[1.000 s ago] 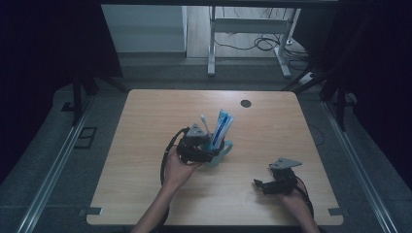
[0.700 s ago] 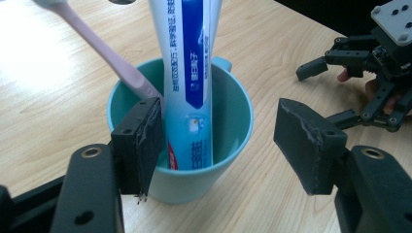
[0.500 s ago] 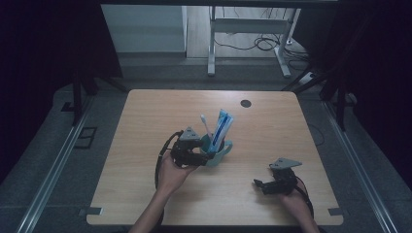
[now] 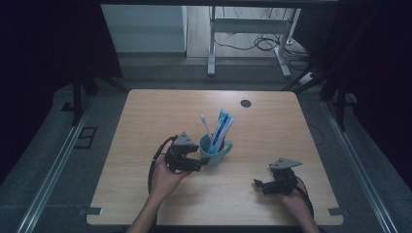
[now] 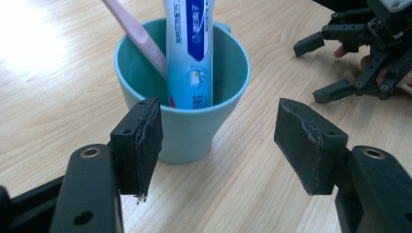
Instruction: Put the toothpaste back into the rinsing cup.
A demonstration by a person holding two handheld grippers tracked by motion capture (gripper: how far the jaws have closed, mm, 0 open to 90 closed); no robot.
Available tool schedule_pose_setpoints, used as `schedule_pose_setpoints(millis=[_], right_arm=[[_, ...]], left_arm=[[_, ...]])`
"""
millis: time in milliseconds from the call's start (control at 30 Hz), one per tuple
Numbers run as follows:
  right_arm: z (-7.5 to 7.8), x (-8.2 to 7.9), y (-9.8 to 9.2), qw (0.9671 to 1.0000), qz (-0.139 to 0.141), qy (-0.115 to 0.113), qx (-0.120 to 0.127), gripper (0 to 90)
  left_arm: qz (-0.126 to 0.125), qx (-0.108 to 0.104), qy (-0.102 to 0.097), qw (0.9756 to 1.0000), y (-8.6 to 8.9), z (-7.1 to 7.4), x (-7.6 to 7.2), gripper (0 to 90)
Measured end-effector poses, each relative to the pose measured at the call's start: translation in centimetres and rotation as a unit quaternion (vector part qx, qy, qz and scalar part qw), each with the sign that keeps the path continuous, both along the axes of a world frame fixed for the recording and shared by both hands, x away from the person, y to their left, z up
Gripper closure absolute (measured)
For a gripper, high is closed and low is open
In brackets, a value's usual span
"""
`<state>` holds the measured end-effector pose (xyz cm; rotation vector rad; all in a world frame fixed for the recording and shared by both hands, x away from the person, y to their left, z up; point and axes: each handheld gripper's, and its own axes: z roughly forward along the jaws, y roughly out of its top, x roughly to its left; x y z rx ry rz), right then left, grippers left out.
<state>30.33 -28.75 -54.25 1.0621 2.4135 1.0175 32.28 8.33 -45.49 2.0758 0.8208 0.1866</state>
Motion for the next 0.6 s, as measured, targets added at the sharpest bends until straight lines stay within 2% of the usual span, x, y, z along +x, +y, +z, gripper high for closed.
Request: schedule_pose_setpoints(millis=[367,600], right_arm=[[0.0,0.0,0.0,1.0,-0.001,-0.001,-0.001,8.4],[0.0,0.0,0.0,1.0,0.001,-0.001,-0.001,8.4]], left_arm=[[0.006,-0.003,0.003,1.0,1.1,-0.1,-0.8,34.7],[0.012,0.0,0.007,0.9999,1.9,-0.7,-1.1,34.7]])
